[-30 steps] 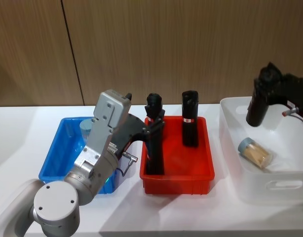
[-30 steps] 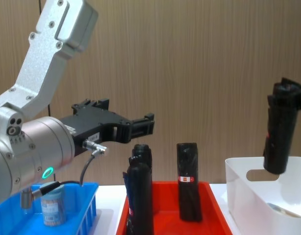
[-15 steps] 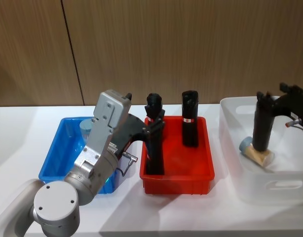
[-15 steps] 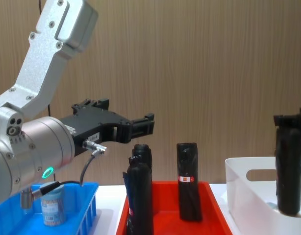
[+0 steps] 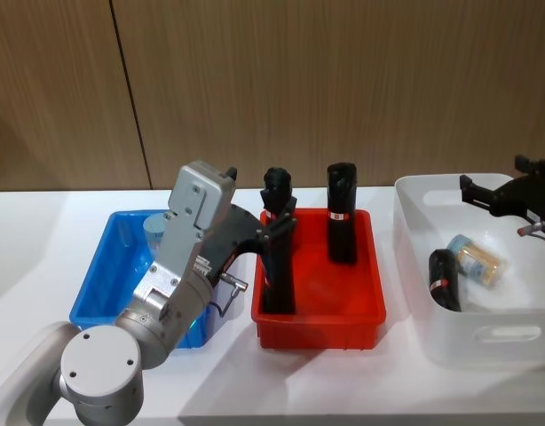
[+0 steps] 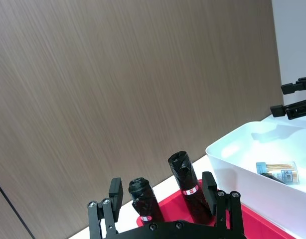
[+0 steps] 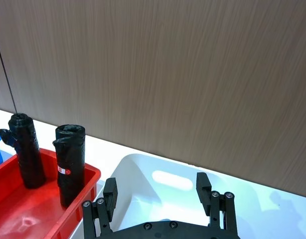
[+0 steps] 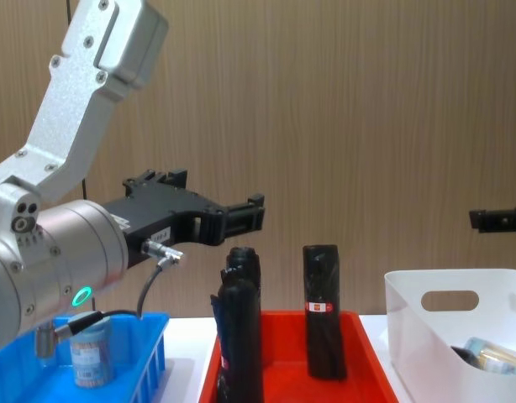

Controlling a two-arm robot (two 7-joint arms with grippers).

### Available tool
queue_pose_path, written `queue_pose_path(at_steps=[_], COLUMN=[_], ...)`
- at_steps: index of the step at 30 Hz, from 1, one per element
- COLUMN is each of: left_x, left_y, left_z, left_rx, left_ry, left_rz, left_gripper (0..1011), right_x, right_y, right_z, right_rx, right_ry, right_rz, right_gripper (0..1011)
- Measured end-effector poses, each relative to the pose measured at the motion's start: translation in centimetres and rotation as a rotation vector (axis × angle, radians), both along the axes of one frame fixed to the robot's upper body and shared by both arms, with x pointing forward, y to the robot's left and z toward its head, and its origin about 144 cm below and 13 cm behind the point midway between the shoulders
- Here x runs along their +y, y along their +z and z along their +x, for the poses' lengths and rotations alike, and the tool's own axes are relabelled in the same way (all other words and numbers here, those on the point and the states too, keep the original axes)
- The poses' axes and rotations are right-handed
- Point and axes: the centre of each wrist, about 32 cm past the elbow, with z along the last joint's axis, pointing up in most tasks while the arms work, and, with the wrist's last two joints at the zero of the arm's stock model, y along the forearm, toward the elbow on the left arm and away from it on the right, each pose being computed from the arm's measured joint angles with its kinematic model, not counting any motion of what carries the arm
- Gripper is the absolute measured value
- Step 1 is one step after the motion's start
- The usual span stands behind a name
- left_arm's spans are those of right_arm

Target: Pick the cotton swabs from the blue box and place them into the white box.

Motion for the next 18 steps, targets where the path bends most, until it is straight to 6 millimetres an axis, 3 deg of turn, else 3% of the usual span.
queue_pose_path(at_steps=[18], left_x=[0.0], left_y=[0.0], left_z=[0.0], left_rx=[0.0], left_ry=[0.0], left_rz=[0.0], left_gripper=[1004], right_x=[-0.17], right_y=[-0.23], right_z=[-0.15], right_rx=[0.002], right_ry=[0.001], right_rz=[0.005], right_gripper=[1002])
